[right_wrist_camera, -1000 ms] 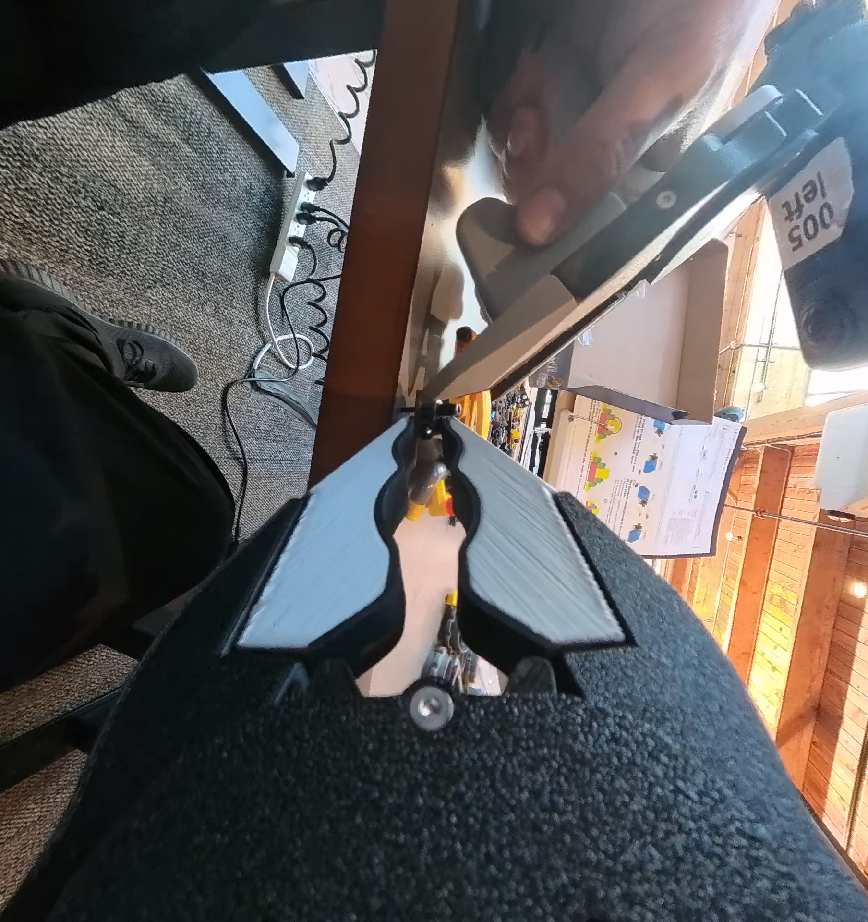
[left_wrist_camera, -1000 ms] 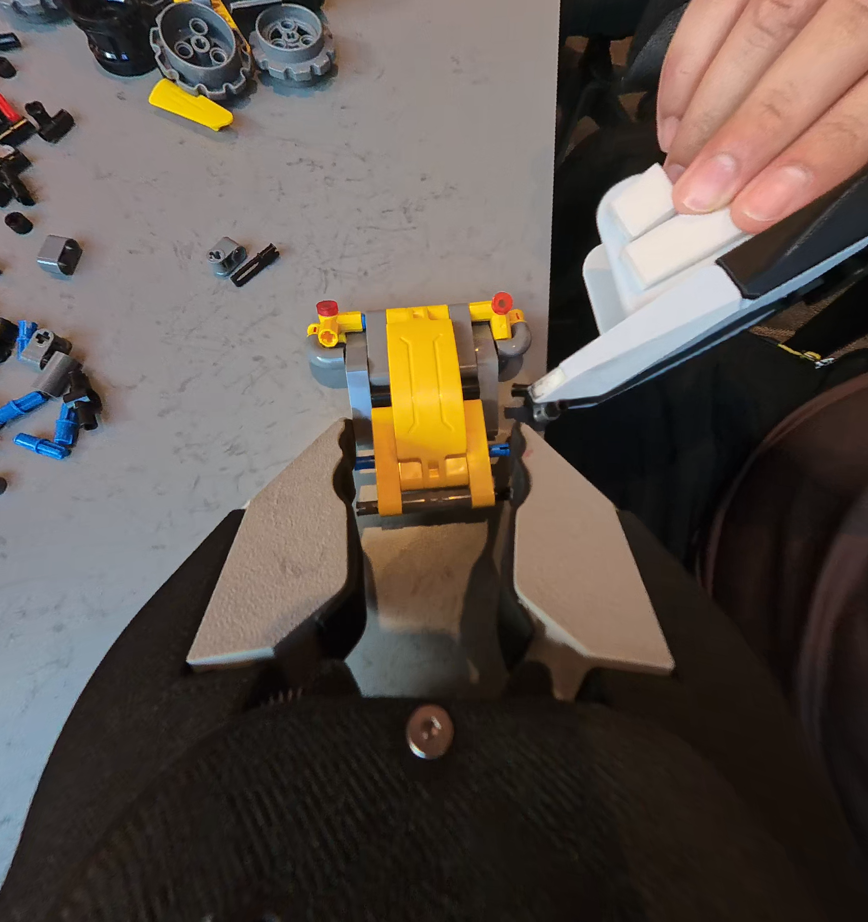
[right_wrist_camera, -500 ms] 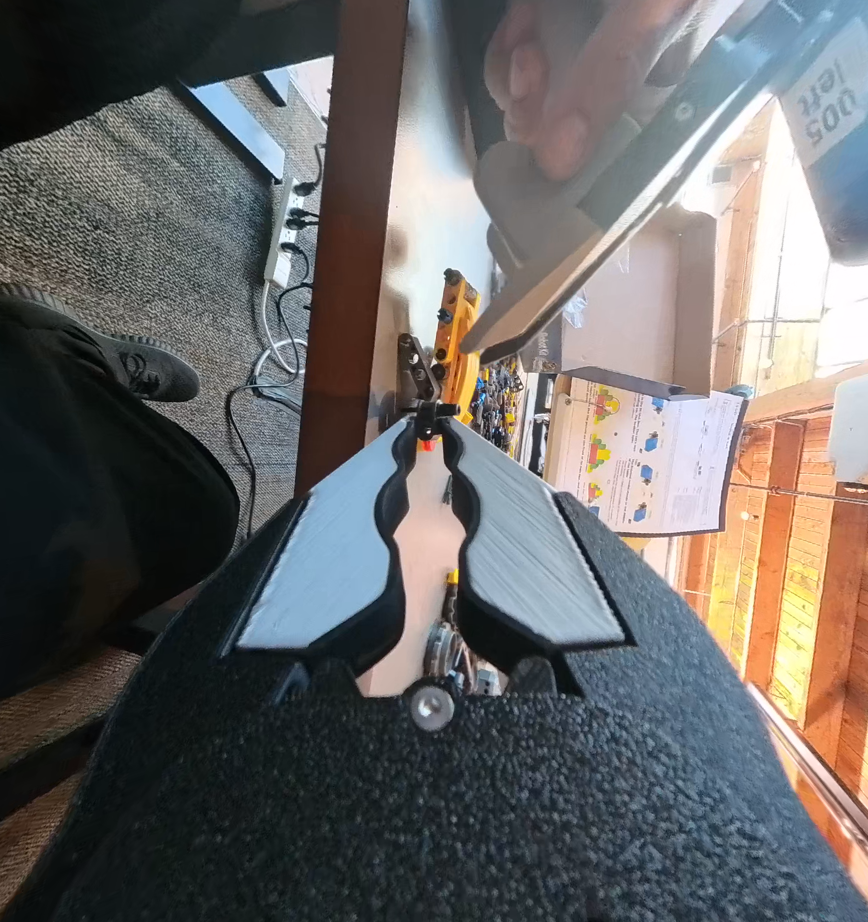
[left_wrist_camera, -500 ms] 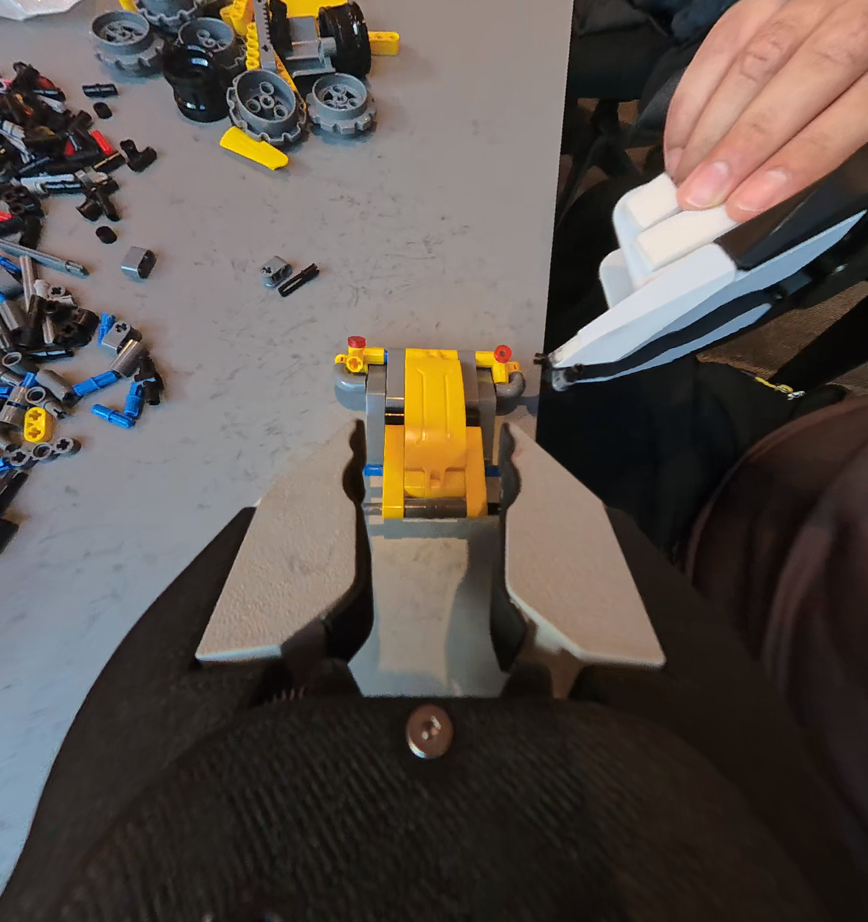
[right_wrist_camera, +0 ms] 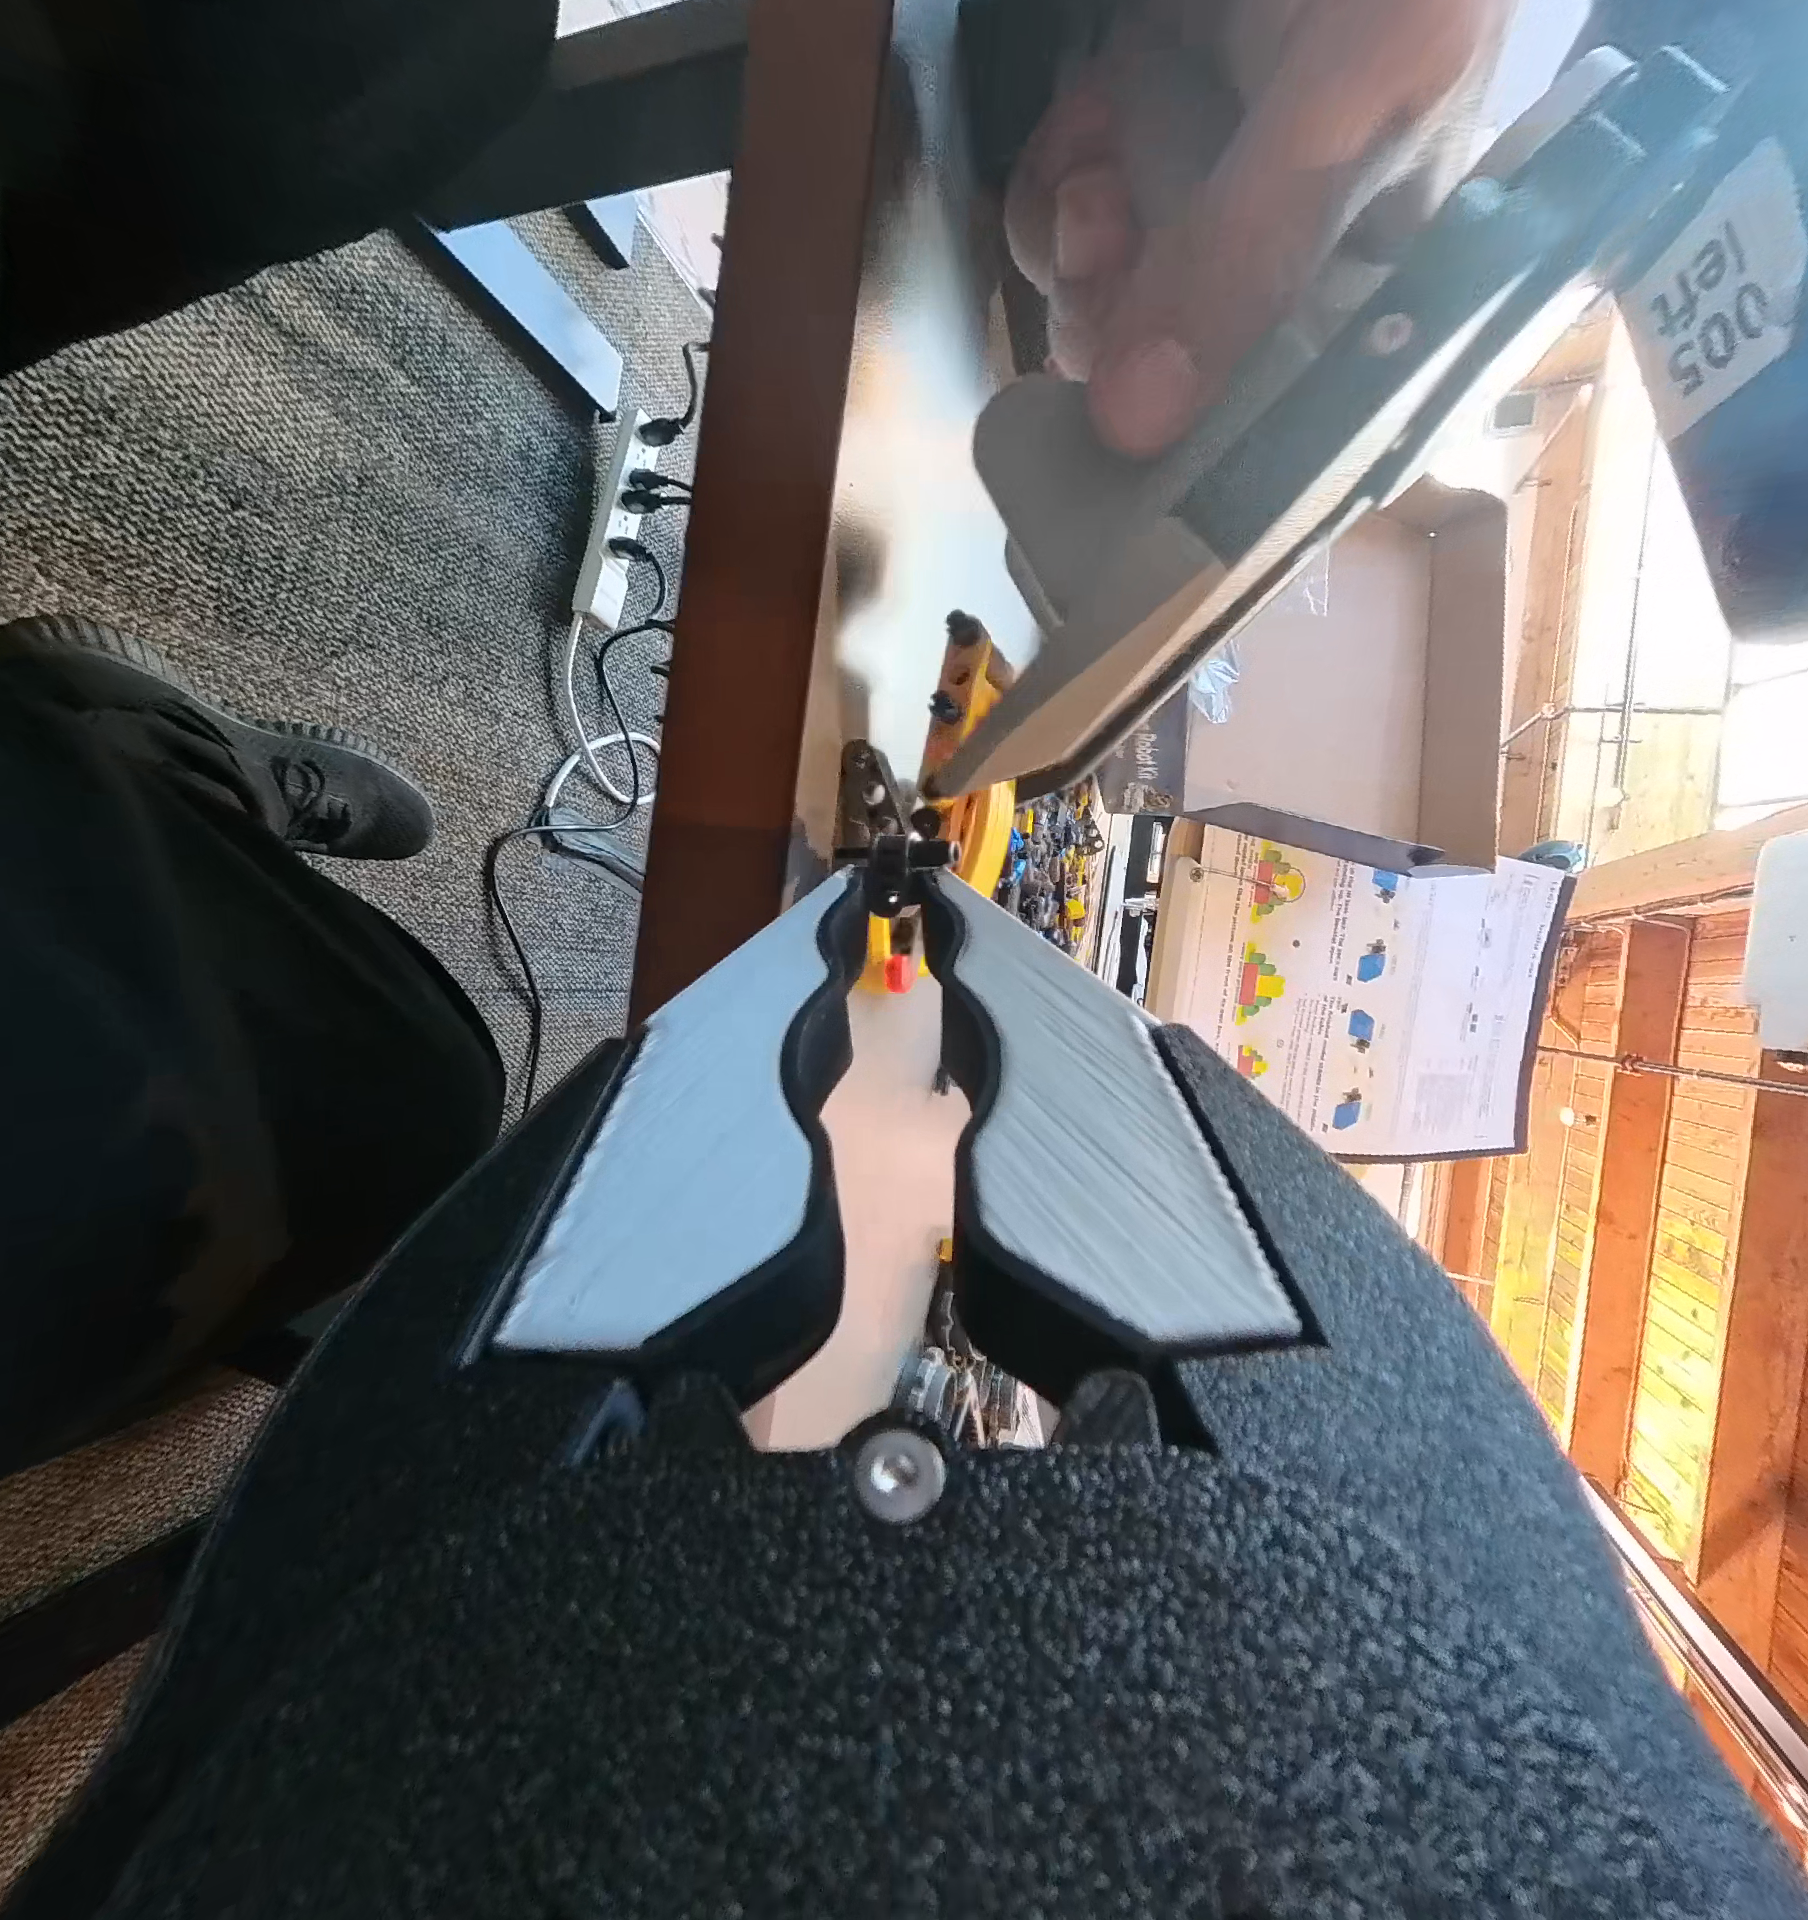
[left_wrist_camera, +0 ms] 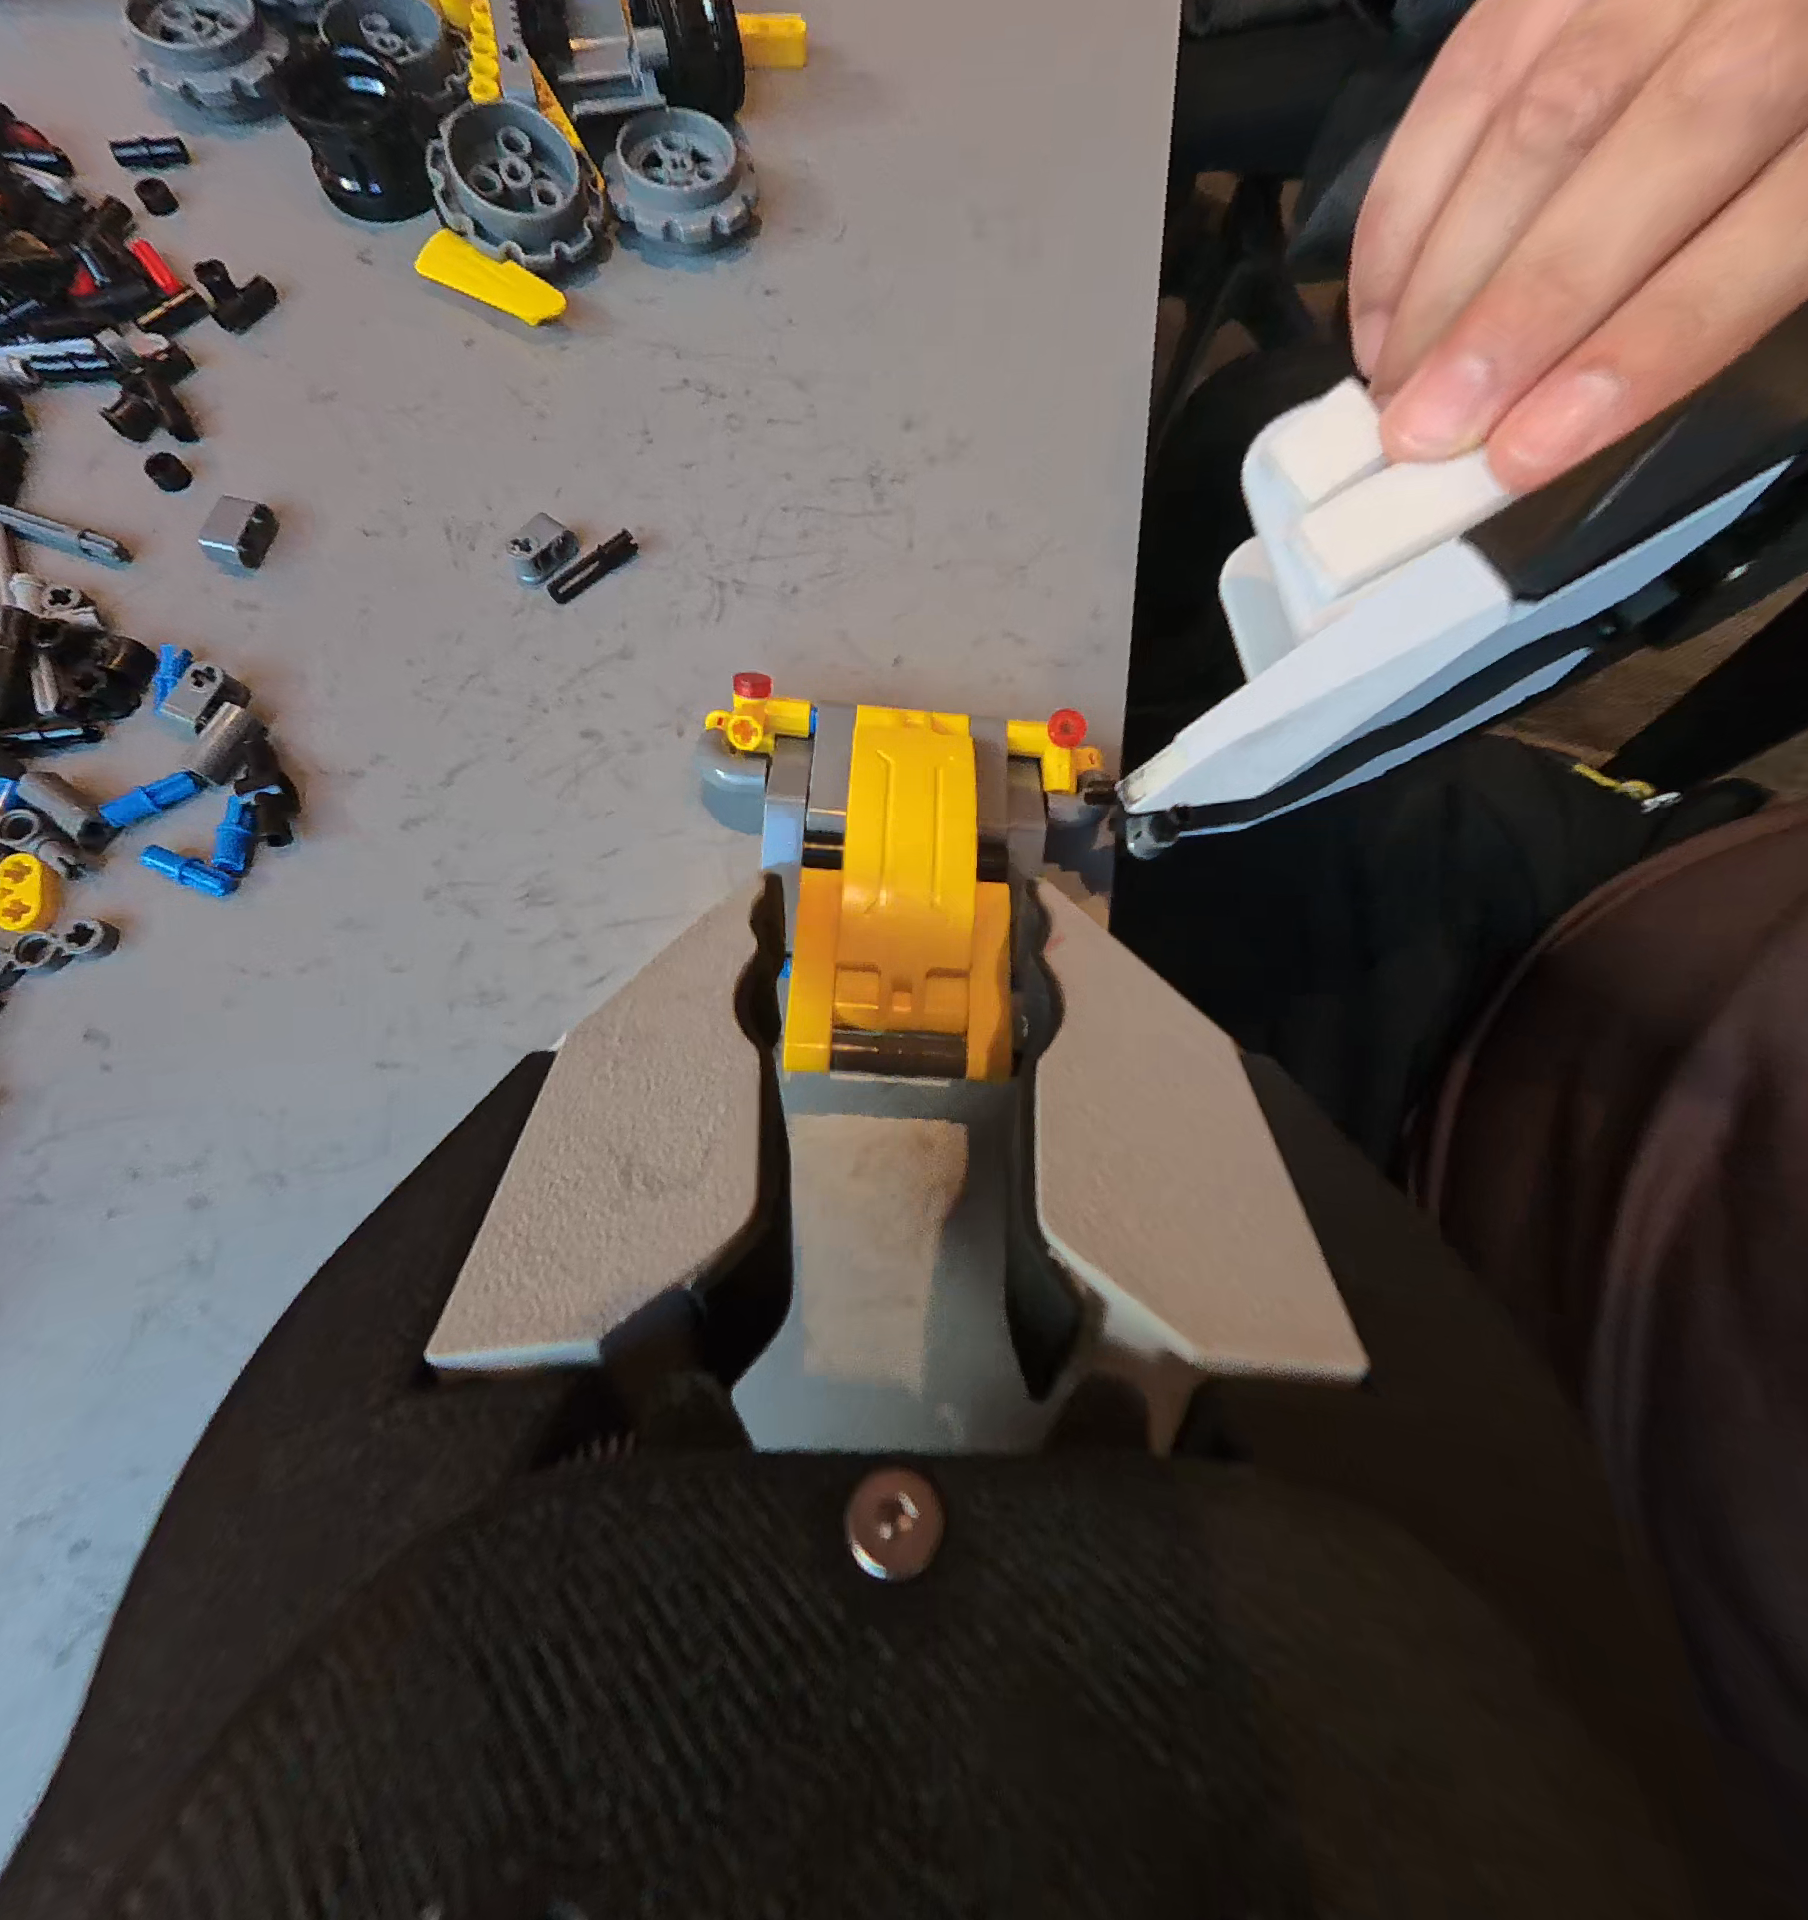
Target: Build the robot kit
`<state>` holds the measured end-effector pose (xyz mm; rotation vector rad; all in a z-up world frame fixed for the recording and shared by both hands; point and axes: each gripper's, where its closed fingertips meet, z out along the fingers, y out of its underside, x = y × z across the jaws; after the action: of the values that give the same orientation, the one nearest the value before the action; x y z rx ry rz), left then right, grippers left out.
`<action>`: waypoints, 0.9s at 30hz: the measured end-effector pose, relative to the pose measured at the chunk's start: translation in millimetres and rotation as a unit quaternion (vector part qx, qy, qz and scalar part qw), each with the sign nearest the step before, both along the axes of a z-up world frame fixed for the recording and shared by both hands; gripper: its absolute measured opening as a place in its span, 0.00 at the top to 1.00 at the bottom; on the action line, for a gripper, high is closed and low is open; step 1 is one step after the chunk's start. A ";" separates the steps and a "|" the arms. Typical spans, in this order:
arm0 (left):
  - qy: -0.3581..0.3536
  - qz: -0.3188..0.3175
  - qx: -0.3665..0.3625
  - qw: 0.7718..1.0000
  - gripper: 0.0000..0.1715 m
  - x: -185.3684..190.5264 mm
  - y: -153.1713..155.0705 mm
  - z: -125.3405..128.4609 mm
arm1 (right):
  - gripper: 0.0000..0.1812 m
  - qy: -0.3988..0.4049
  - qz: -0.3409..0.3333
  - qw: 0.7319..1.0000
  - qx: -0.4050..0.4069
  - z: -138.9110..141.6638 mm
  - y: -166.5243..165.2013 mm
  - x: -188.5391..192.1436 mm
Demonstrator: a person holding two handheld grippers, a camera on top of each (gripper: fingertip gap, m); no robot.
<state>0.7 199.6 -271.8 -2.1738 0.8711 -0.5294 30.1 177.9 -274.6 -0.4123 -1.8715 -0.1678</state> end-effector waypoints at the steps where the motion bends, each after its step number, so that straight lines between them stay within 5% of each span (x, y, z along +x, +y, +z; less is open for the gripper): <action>1: -0.007 0.001 0.002 1.000 0.77 -0.8 0.6 3.0 | 0.97 -0.001 0.000 1.000 -0.001 -0.9 -0.1 -0.1; 8: -0.001 -0.008 0.004 1.000 0.87 0.2 0.2 0.1 | 0.97 -0.004 0.002 1.000 -0.005 -2.9 -1.0 -1.7; 27: -0.004 -0.024 0.021 0.999 0.87 8.1 0.7 -5.0 | 0.97 -0.022 0.005 1.000 0.008 -8.2 -2.0 -2.2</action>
<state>8.9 200.3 -276.8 -2.1170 0.9249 -0.5378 27.9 176.0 -282.8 -0.3895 -1.9130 -0.1863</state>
